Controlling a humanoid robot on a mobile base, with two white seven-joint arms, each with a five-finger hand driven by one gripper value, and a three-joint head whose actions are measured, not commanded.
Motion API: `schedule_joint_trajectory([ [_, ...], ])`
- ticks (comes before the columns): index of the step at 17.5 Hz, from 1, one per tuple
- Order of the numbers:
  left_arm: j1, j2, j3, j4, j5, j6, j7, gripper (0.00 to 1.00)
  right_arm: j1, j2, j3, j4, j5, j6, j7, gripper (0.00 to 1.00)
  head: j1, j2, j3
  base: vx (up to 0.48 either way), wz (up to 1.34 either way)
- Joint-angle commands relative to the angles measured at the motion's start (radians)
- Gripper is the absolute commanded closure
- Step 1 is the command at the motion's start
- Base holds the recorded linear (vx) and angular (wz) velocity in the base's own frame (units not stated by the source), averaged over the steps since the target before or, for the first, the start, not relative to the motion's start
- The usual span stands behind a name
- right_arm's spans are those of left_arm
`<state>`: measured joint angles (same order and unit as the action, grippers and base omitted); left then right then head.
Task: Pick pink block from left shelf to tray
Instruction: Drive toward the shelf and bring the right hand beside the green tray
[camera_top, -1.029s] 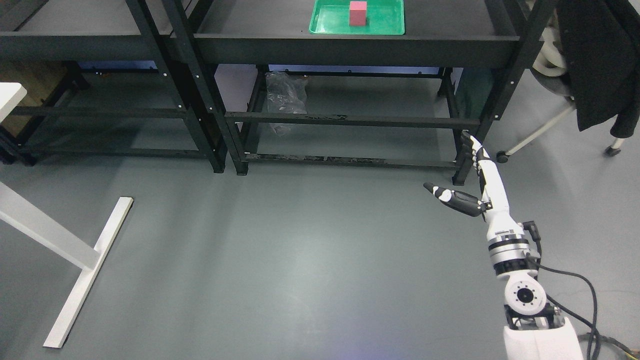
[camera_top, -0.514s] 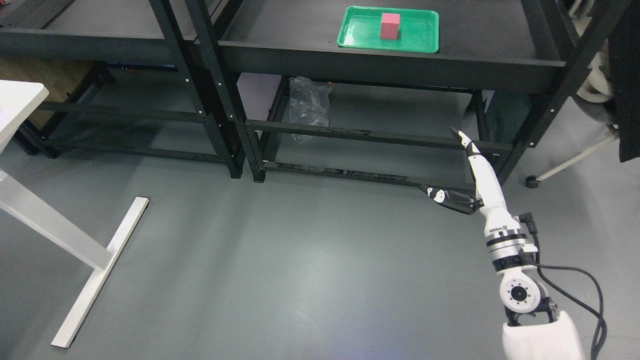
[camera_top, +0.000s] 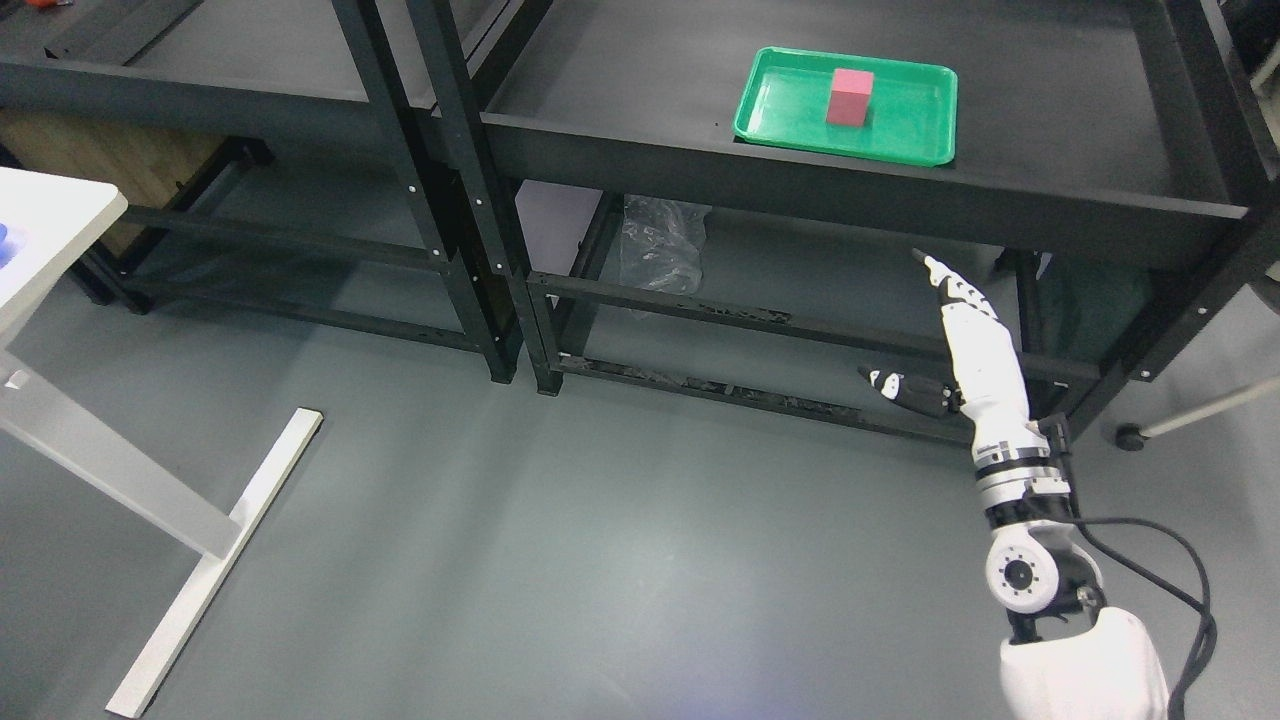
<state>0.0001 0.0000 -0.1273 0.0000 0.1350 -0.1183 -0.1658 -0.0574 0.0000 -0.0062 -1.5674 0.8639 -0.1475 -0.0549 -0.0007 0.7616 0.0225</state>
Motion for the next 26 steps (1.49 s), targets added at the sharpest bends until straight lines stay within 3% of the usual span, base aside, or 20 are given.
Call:
schedule_joint_trajectory([
  [1, 0.020, 0.017, 0.000, -0.017, 0.000, 0.000, 0.000, 0.00, -0.006, -0.017, 0.015, -0.002, 0.207, 0.031, -0.080, 0.01, 0.0000, 0.000, 0.000, 0.247, 0.12],
  [5, 0.020, 0.017, 0.000, -0.017, 0.000, 0.000, 0.000, 0.00, -0.002, -0.017, 0.017, -0.003, 0.205, 0.028, -0.109, 0.01, 0.0000, 0.000, 0.000, 0.256, 0.09],
  [11, 0.020, 0.017, 0.000, -0.017, 0.000, 0.000, 0.000, 0.00, 0.005, -0.017, 0.046, -0.017, 0.088, -0.001, -0.304, 0.01, 0.0000, 0.000, 0.000, 0.283, -0.01],
  [22, 0.020, 0.017, 0.000, -0.017, 0.000, 0.000, 0.000, 0.00, -0.004, -0.017, 0.049, -0.014, 0.064, -0.015, -0.277, 0.01, 0.0000, 0.000, 0.000, 0.253, -0.07],
  [26, 0.020, 0.017, 0.000, -0.017, 0.000, 0.000, 0.000, 0.00, -0.010, -0.017, 0.052, -0.007, 0.064, -0.012, -0.124, 0.01, 0.0000, 0.000, 0.000, 0.236, -0.09],
])
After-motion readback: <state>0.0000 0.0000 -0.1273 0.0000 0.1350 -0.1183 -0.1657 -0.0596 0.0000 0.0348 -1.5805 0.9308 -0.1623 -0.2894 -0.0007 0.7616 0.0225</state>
